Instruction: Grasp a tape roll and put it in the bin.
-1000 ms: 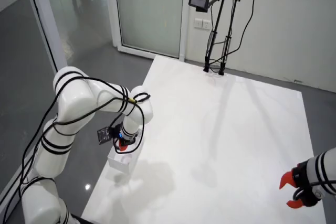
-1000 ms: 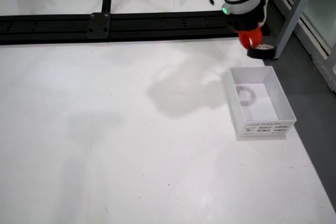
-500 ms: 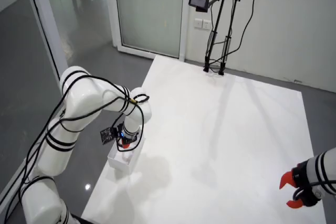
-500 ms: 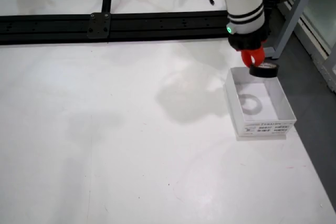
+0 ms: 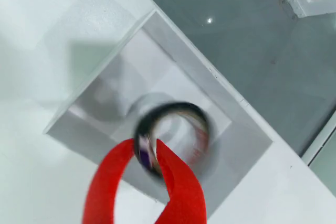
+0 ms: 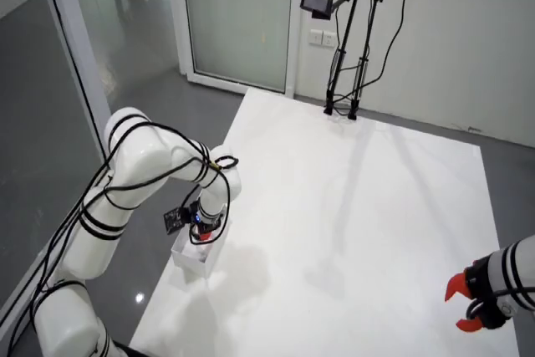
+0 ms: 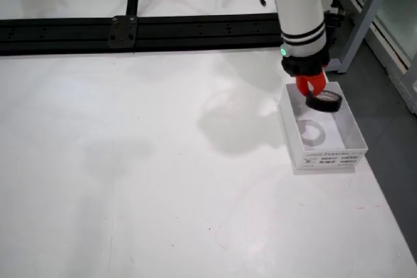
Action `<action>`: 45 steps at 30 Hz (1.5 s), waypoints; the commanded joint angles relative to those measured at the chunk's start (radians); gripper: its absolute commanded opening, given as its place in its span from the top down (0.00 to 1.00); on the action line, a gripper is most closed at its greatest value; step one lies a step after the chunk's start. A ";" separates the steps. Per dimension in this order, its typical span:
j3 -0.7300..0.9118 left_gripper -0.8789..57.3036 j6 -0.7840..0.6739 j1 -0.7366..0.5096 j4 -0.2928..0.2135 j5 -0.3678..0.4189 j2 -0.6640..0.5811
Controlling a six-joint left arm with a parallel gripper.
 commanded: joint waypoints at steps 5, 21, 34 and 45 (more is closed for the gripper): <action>-0.002 0.78 -0.012 -0.010 -0.006 -0.023 0.029; -0.002 1.00 -0.012 -0.095 0.020 0.223 -0.262; -0.002 1.00 -0.010 -0.288 0.017 0.248 -0.537; -0.002 1.00 -0.010 -0.440 -0.004 0.248 -0.676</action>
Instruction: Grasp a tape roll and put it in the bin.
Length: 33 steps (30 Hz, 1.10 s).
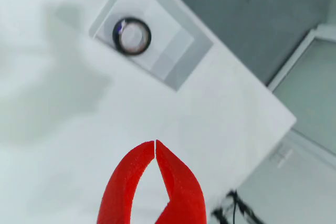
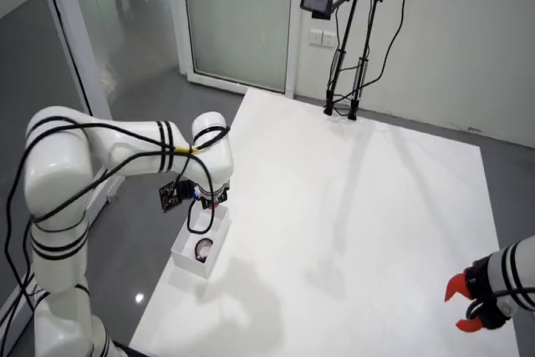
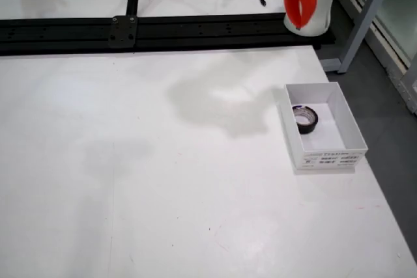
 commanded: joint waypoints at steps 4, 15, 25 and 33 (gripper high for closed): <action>0.000 1.00 0.000 -0.273 -0.038 0.039 -0.292; 0.000 1.00 0.000 -0.360 -0.231 0.038 -0.295; 0.000 1.00 0.000 -0.449 -0.257 0.038 -0.295; 0.000 1.00 0.000 -0.474 -0.257 0.038 -0.295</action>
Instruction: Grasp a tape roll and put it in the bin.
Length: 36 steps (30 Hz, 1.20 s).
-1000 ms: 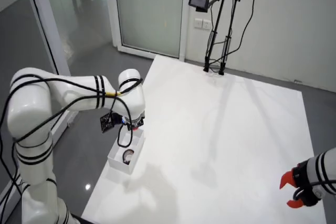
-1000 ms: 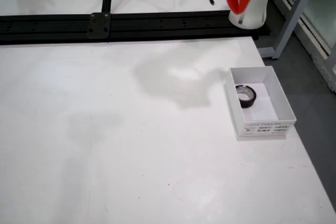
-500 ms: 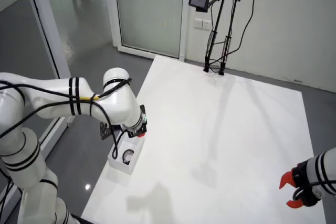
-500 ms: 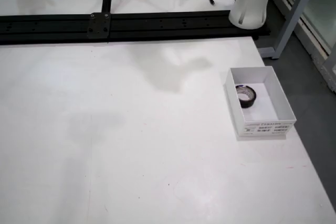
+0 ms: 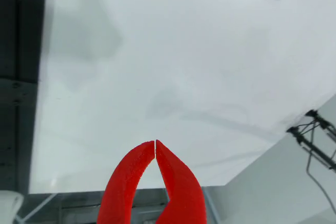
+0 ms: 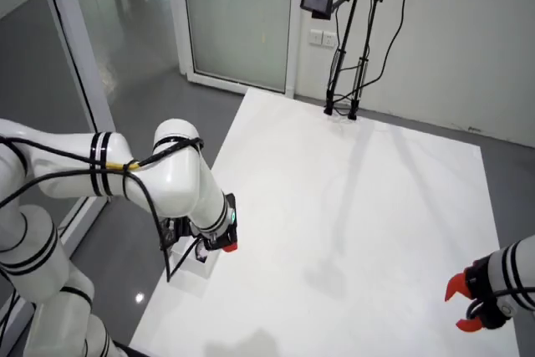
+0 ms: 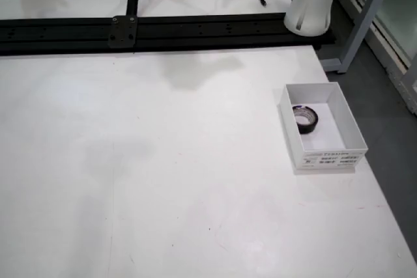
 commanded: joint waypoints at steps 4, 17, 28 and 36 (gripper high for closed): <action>0.000 0.99 0.000 -0.107 -0.061 0.003 -0.021; 0.000 1.00 0.000 -0.075 -0.059 0.003 -0.021; 0.000 1.00 0.000 -0.067 -0.061 0.003 -0.020; 0.000 0.99 0.000 -0.041 -0.056 0.003 -0.020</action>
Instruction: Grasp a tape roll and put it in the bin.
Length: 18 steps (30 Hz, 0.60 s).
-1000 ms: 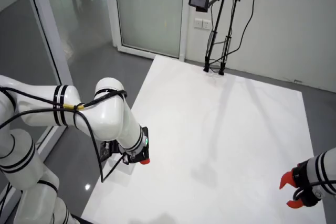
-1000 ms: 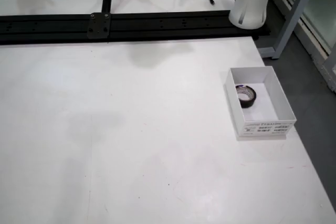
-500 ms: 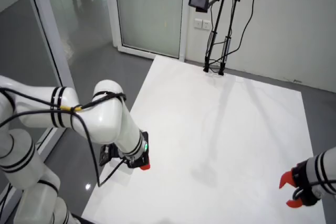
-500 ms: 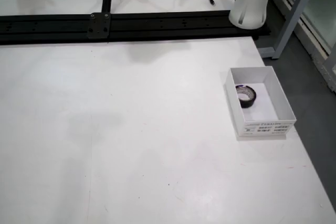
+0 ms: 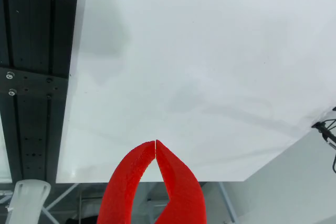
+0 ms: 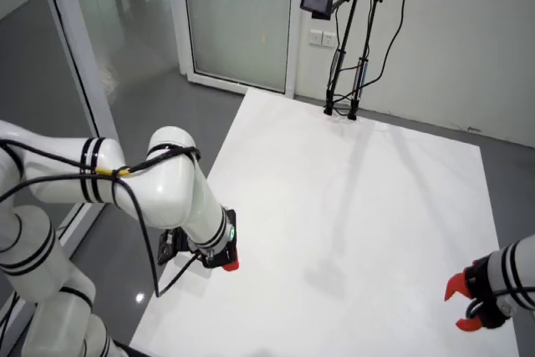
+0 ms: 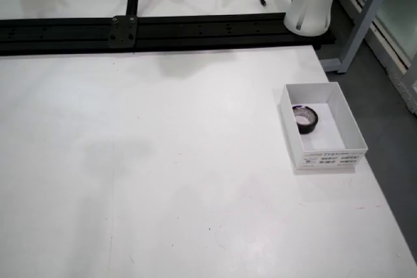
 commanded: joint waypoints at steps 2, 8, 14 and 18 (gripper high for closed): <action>0.000 0.99 0.000 0.049 0.003 0.000 -0.001; 0.000 0.99 0.000 0.128 0.006 0.000 -0.001; 0.000 0.99 0.000 0.189 0.018 0.000 -0.002; 0.000 0.99 0.000 0.203 0.042 0.000 -0.004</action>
